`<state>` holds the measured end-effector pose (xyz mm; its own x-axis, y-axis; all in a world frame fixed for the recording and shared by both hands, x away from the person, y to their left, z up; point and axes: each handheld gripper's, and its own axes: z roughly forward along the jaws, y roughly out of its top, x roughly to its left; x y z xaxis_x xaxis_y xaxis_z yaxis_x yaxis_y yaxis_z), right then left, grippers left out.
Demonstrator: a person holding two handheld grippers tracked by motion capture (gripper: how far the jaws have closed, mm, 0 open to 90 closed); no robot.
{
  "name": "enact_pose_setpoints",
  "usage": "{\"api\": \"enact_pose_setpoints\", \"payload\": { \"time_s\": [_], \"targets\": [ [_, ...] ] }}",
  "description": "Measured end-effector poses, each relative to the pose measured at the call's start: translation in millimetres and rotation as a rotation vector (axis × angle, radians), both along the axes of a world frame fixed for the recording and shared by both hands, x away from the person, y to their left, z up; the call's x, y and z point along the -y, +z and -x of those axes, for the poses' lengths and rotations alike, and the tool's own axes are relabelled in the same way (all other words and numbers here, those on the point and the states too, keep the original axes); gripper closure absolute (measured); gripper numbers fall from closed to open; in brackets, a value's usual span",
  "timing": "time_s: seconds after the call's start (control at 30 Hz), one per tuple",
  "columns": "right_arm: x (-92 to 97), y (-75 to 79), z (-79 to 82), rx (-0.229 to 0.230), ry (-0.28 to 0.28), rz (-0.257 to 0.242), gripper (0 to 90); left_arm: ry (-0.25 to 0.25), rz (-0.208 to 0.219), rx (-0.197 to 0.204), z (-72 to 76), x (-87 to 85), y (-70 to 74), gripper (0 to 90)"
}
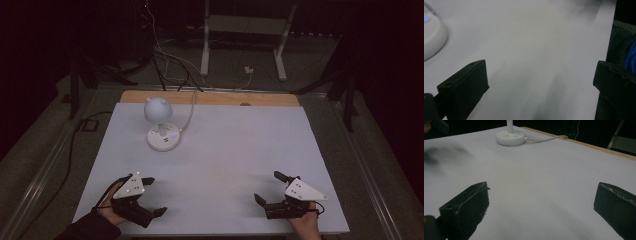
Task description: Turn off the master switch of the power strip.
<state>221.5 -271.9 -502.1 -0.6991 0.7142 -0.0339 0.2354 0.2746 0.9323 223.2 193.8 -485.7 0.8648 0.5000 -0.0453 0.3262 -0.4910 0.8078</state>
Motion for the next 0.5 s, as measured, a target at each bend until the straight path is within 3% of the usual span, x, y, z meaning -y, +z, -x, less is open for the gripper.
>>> {"api": "enact_pose_setpoints", "payload": {
  "time_s": [0.5],
  "targets": [
    [0.2,0.3,0.2,-0.007,0.001,-0.007,0.0,-0.006,-0.014,0.029,-11.1,8.0,24.3,0.2]
  ]
}}
